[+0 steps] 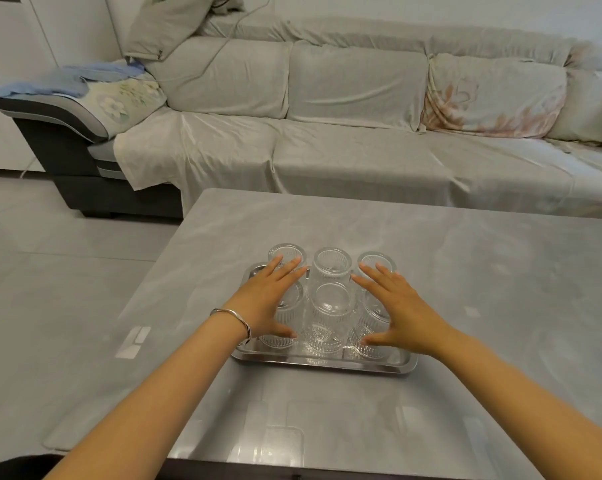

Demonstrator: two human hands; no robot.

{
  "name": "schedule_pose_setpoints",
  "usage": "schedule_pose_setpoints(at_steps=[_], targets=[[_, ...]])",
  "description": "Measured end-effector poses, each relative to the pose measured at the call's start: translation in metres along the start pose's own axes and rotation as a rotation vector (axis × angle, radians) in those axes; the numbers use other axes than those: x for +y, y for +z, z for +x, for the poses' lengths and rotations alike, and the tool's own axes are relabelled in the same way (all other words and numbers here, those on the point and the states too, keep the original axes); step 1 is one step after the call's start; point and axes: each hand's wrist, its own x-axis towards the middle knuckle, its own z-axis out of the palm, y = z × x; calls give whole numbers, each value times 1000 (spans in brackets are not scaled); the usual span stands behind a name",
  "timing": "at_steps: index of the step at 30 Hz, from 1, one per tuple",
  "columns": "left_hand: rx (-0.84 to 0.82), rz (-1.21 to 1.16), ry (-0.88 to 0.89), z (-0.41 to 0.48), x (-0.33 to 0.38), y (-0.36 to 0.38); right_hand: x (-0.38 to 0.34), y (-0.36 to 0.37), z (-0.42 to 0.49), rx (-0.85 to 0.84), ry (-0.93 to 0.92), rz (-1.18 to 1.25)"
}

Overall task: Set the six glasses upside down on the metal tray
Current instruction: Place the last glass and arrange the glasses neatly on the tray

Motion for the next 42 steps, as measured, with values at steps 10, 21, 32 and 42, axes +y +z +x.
schedule_pose_setpoints(at_steps=[10, 21, 32, 42], targets=[[101, -197, -138, 13, 7, -16, -3, -24, 31, 108, 131, 385], [96, -244, -172, 17, 6, -4, 6, -13, 87, 7, 96, 216], [102, -252, -176, 12, 6, 0, 4, -6, 84, 97, 65, 212], [109, -253, -176, 10, 9, -3, -1, -9, 80, 66, 83, 243]])
